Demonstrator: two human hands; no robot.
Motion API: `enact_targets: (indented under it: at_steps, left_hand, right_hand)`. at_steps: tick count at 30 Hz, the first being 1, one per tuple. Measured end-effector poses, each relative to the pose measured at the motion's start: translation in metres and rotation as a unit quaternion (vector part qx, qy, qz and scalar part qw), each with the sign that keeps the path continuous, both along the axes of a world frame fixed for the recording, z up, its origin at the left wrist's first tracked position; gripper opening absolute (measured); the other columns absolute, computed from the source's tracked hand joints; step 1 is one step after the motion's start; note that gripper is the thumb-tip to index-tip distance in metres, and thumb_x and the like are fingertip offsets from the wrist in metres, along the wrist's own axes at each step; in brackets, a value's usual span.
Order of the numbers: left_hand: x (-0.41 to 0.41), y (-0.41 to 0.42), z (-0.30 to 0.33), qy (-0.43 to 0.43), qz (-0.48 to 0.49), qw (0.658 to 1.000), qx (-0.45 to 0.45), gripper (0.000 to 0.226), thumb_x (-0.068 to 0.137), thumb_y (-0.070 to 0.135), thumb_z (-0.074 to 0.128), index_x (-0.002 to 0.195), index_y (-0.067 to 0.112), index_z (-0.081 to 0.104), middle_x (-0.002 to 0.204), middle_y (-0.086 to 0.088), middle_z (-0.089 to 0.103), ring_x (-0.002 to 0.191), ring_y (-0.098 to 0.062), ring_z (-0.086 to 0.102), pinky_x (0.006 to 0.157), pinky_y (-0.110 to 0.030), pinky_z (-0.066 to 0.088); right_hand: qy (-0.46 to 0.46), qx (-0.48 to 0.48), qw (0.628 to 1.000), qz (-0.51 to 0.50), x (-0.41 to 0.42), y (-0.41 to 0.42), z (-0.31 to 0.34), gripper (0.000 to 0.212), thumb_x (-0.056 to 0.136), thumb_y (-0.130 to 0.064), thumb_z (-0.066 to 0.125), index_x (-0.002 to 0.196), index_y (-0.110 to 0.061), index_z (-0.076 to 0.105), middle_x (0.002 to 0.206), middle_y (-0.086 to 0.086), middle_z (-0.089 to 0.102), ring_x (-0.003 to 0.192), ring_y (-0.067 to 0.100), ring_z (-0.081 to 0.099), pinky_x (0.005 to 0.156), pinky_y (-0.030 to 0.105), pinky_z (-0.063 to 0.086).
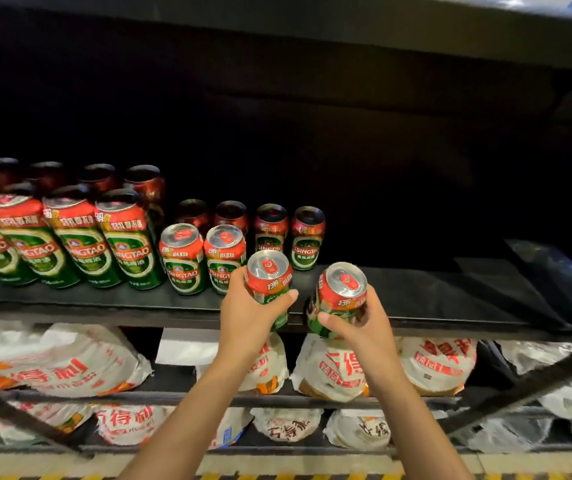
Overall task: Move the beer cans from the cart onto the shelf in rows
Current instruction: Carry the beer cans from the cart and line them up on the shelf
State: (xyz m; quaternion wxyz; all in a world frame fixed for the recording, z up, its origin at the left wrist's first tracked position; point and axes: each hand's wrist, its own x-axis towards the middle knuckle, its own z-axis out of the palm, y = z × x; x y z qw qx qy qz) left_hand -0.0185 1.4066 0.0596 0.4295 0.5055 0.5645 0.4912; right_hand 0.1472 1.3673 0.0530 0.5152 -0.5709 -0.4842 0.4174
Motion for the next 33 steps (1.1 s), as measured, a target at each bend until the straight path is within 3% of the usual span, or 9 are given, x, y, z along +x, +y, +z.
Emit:
enact_targets:
  at_steps: [5,18,25,30,33]
  left_hand:
    - [0.013,0.022,-0.004,0.017,0.034,0.999,0.001,0.065,0.067,0.028,0.083,0.117,0.031,0.043,0.099,0.024,0.053,0.089,0.011,0.051,0.068,-0.008,0.041]
    - [0.035,0.048,-0.023,0.037,0.105,0.993,0.038,0.067,0.065,0.030,0.084,0.120,0.023,0.048,0.106,0.016,0.060,0.097,0.002,0.058,0.079,-0.015,0.047]
    - [0.044,0.049,-0.024,0.035,0.125,0.989,0.065,0.062,0.068,0.027,0.082,0.117,0.029,0.044,0.101,0.025,0.055,0.091,0.014,0.054,0.073,-0.001,0.043]
    - [0.041,0.048,-0.034,0.024,0.098,0.992,0.075,0.068,0.071,0.028,0.079,0.128,0.029,0.042,0.116,0.021,0.055,0.107,0.007,0.054,0.083,-0.003,0.043]
    - [0.035,0.042,-0.043,0.028,0.061,0.994,0.081,0.073,0.077,0.025,0.075,0.135,0.041,0.033,0.130,0.024,0.046,0.119,0.011,0.045,0.090,-0.003,0.039]
  right_hand:
    - [-0.010,-0.009,0.999,0.045,0.013,0.040,-0.005,0.064,0.072,-0.011,0.079,0.126,-0.029,0.048,0.117,-0.010,0.062,0.100,-0.006,0.060,0.077,0.007,0.047]
    - [-0.011,-0.015,0.990,0.139,0.032,0.092,-0.023,0.063,0.073,-0.010,0.079,0.123,-0.031,0.049,0.117,-0.010,0.063,0.104,-0.001,0.061,0.083,0.014,0.050]
    - [-0.023,-0.004,0.988,0.154,0.038,0.099,-0.028,0.068,0.073,-0.012,0.080,0.127,-0.030,0.043,0.121,-0.010,0.060,0.107,-0.002,0.059,0.090,0.018,0.049]
    - [-0.036,0.017,0.987,0.155,0.037,0.095,-0.035,0.068,0.076,-0.020,0.078,0.130,-0.034,0.039,0.122,-0.016,0.057,0.109,-0.007,0.056,0.085,0.011,0.047]
    - [-0.023,0.027,0.989,0.143,0.032,0.094,-0.040,0.073,0.071,-0.018,0.081,0.126,-0.040,0.038,0.121,-0.019,0.054,0.106,-0.014,0.053,0.077,0.004,0.045]
